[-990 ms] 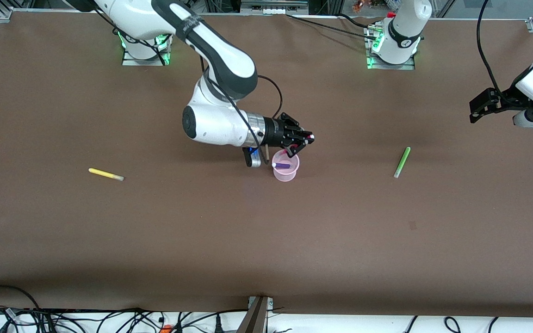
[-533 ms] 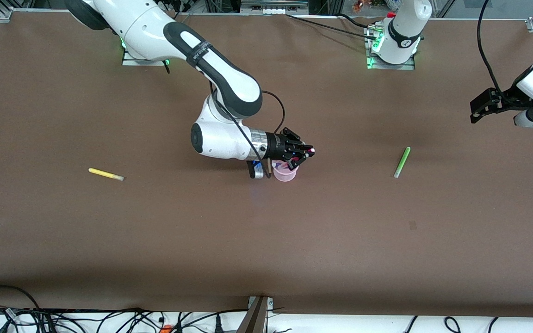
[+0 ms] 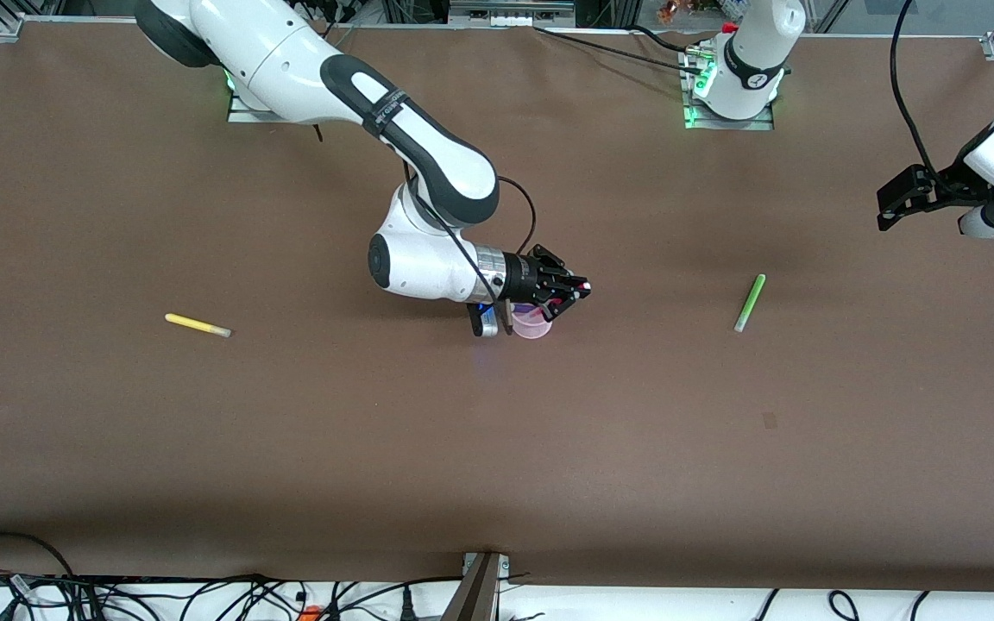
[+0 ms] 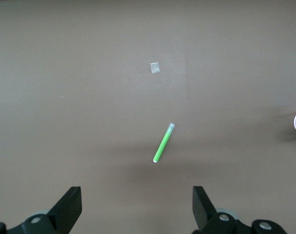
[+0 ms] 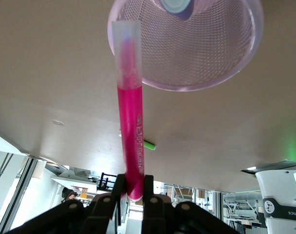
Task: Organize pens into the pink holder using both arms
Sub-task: 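Lower the pink highlighter into the cup with the right gripper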
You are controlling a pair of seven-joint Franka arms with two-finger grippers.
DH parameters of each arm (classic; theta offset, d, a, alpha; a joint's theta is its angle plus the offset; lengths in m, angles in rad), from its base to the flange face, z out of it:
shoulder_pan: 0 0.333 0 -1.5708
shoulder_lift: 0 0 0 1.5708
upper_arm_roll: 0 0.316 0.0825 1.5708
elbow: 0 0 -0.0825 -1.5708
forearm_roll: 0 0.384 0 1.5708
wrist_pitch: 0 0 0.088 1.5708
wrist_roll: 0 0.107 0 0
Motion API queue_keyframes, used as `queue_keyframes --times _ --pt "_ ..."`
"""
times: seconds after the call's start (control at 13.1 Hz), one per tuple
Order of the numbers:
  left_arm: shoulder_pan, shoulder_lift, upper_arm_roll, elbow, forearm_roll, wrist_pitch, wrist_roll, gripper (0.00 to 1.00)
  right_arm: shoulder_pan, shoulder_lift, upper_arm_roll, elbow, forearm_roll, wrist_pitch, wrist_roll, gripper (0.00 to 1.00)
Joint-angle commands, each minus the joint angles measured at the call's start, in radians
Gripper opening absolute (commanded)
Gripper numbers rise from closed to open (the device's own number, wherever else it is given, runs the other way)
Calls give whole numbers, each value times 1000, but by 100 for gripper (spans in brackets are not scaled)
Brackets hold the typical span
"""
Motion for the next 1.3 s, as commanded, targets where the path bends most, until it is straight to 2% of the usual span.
queue_keyframes --times 0.0,0.38,0.76,1.22 --pt "-3 14 6 33 -11 -26 1 100 5 21 5 27 57 10 -53 0" --pt "5 14 6 33 -11 -34 6 100 1 21 3 17 204 7 -182 0" --pt "6 14 6 33 -11 -34 9 100 -19 18 3 -16 253 -1 -249 0" --pt "6 14 6 34 -11 -34 9 100 -19 9 3 -47 258 -2 -237 0"
